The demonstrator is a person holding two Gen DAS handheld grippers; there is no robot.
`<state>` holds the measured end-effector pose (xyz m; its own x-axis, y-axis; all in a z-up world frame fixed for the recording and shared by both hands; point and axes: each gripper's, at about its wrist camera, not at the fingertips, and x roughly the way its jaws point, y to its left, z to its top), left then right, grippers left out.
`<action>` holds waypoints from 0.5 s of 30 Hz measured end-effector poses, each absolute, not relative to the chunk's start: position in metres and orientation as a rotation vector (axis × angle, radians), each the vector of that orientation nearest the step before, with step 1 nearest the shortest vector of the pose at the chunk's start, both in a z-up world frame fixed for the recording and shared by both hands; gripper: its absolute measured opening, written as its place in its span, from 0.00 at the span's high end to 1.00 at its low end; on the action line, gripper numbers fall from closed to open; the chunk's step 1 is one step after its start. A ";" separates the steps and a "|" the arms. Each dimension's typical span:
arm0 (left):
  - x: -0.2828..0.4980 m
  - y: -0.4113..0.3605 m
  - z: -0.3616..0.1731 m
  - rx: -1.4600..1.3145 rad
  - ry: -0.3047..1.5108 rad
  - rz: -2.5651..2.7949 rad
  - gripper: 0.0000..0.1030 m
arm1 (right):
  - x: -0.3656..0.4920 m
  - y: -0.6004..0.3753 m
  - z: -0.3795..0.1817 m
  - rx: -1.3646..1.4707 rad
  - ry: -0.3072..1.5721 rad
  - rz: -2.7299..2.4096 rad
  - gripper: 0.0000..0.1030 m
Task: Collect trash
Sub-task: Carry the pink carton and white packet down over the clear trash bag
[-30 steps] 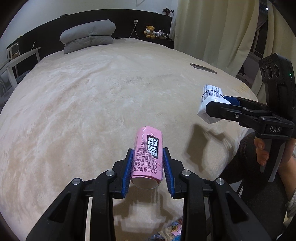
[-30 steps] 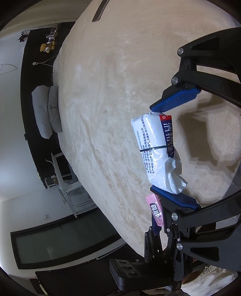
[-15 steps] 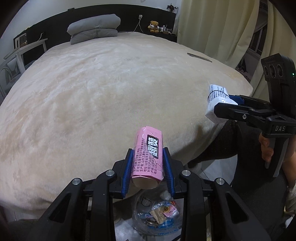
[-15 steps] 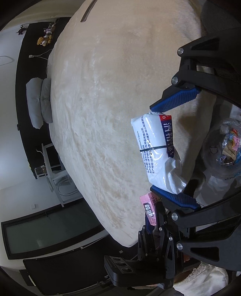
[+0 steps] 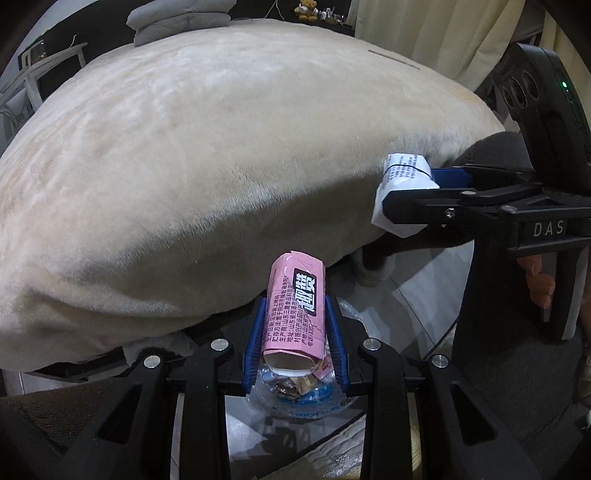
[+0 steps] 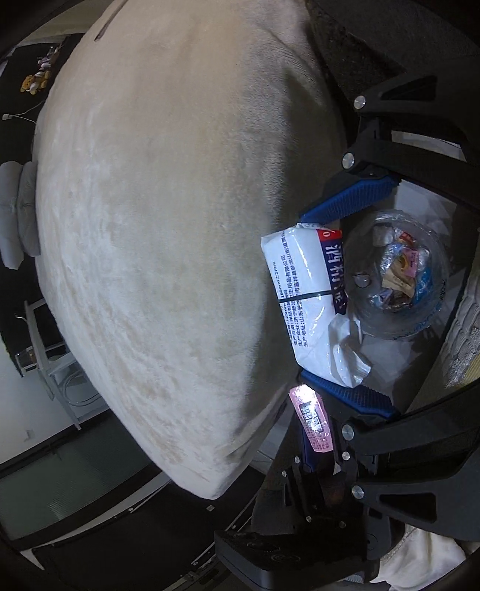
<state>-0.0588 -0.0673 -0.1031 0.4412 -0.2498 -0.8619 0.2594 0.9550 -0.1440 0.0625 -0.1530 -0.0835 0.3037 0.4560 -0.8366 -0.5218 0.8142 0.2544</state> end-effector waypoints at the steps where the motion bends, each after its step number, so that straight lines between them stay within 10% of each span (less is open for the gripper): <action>1: -0.058 -0.071 -0.108 0.016 1.089 -0.322 0.70 | 0.064 -0.149 -0.090 -0.081 1.112 0.642 0.24; 15: -0.032 -0.091 -0.202 0.109 1.471 -0.321 0.70 | 0.091 -0.135 -0.201 -0.031 1.521 0.485 0.24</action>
<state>-0.0324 -0.0906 -0.2021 0.0662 -0.1460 -0.9871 0.2779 0.9528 -0.1223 0.0914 -0.1351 -0.2010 -0.0260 0.2849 -0.9582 -0.3227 0.9048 0.2778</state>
